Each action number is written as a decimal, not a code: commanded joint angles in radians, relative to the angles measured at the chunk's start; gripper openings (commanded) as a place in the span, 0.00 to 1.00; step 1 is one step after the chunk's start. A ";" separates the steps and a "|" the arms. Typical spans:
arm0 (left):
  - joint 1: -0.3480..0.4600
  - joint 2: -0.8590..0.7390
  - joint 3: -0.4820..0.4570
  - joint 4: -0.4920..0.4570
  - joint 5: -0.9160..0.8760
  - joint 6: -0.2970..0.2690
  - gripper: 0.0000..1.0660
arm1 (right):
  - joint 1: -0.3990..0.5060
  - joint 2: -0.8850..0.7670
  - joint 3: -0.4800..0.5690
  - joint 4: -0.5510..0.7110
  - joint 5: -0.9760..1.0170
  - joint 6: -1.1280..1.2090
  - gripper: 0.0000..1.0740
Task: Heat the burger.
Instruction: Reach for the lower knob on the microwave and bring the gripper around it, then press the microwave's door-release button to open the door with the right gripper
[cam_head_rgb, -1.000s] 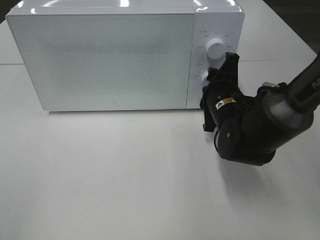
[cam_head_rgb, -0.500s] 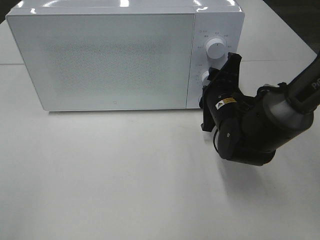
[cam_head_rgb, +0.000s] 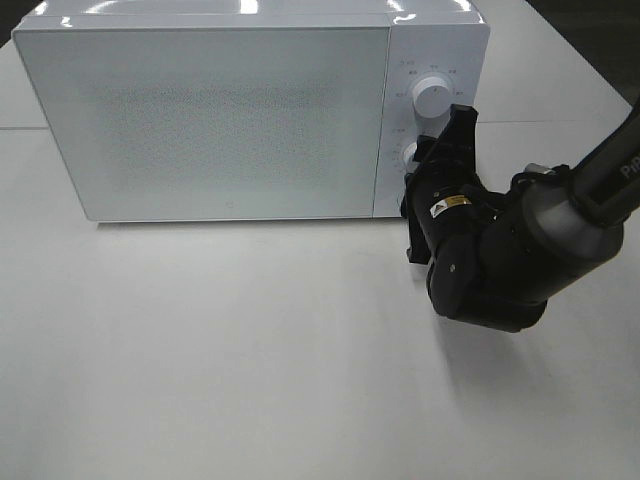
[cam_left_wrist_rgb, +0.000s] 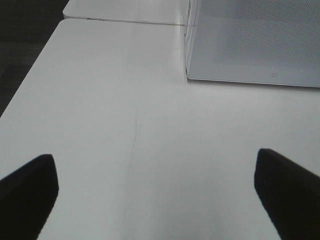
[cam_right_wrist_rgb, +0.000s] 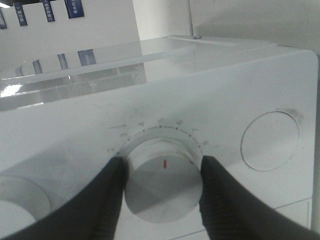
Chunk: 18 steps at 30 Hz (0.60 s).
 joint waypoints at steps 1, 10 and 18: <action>0.004 -0.024 0.004 0.003 -0.006 0.000 0.94 | 0.000 -0.013 -0.019 0.007 -0.066 -0.045 0.24; 0.004 -0.024 0.004 0.003 -0.006 0.000 0.94 | 0.000 -0.019 0.022 0.047 -0.073 -0.077 0.63; 0.004 -0.024 0.004 0.003 -0.006 0.000 0.94 | 0.000 -0.066 0.095 -0.066 -0.058 -0.131 0.70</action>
